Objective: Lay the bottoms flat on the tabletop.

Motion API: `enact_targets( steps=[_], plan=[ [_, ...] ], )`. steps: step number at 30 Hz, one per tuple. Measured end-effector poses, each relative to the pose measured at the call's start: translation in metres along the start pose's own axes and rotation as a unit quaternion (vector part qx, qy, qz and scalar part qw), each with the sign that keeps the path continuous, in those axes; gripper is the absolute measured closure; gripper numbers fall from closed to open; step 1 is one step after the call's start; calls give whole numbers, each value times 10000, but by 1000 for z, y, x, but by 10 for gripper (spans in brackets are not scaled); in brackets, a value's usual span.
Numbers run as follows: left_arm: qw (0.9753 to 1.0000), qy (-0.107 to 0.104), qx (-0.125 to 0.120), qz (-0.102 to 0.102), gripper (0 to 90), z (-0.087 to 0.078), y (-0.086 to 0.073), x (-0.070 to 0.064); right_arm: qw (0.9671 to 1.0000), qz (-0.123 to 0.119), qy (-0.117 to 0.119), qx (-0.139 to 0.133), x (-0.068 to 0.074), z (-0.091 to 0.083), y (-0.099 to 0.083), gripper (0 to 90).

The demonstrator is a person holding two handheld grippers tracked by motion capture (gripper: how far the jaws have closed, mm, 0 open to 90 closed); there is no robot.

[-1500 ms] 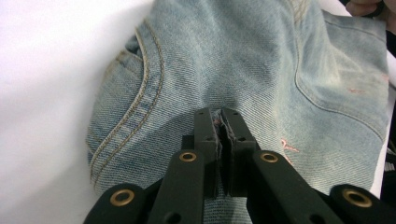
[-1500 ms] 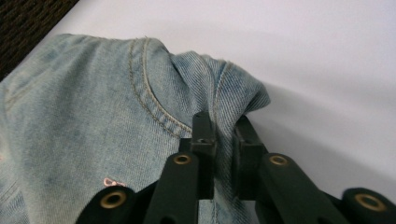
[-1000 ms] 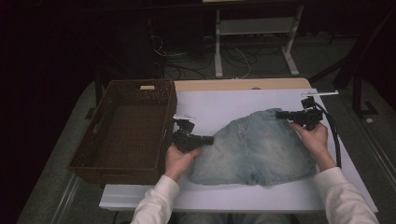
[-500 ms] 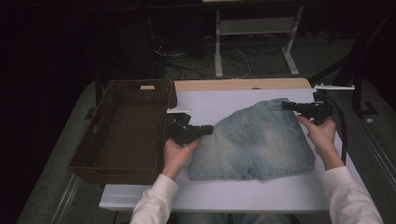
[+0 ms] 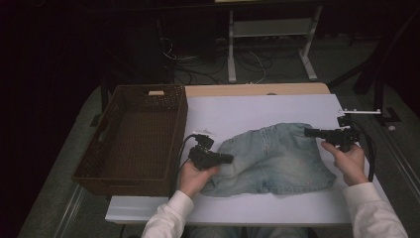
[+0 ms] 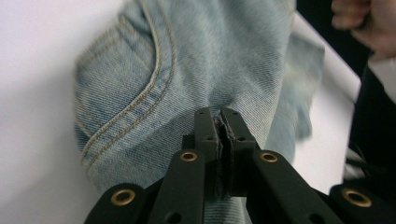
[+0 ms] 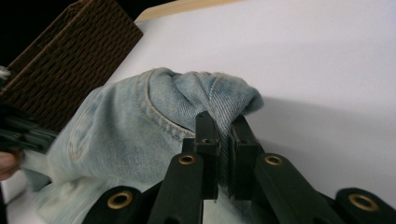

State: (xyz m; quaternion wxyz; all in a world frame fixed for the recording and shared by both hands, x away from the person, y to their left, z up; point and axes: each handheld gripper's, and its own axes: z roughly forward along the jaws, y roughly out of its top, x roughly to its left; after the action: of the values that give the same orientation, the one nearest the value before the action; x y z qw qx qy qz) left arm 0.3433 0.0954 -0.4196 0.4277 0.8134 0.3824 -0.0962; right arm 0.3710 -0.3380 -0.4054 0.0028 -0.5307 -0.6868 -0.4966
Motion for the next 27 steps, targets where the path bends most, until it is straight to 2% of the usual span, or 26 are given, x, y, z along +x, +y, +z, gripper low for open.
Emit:
enact_targets(
  steps=[2, 4, 7, 8, 11, 12, 18, 20, 22, 24, 26, 27],
  plan=[
    [9998, -53, 197, 23, 854, 7, -4, -2, 10000, 23, -13, 74, 2, -3, -7, 838],
    [9997, -67, 246, 56, 841, 10, -5, -3, 9998, 32, -53, 207, 5, -5, -13, 837],
    [9998, -140, 142, 1, 779, 5, -3, -2, 9993, 79, -78, 365, 5, -9, -25, 837],
    [9998, -192, 72, -22, 730, 3, -2, -1, 9991, 79, -104, 401, 4, -10, -28, 837],
    [9986, -442, -214, -191, 666, -5, 1, 2, 9988, 135, -119, 466, 1, -16, -35, 836],
    [9986, -430, -271, -172, 620, -7, 3, 3, 9988, 126, -130, 455, 1, -18, -37, 836],
    [9982, 61, -604, -24, 464, -18, 14, 3, 9988, 149, -137, 442, 0, -26, -45, 836],
    [9971, 280, -705, 54, 447, -20, 20, 6, 9987, 172, -143, 464, -1, -29, -48, 836],
    [9955, 431, -839, 49, 442, -23, 26, 10, 9987, 188, -140, 462, -1, -32, -52, 836],
    [9936, 499, -1014, 17, 442, -24, 34, 16, 9985, 226, -133, 480, -1, -33, -55, 835],
    [9917, 494, -1183, -46, 442, -23, 42, 21, 9984, 244, -147, 494, -2, -33, -57, 834],
    [9917, 454, -1205, -74, 441, -22, 46, 24, 9983, 262, -149, 499, -1, -34, -58, 833]
  ],
)
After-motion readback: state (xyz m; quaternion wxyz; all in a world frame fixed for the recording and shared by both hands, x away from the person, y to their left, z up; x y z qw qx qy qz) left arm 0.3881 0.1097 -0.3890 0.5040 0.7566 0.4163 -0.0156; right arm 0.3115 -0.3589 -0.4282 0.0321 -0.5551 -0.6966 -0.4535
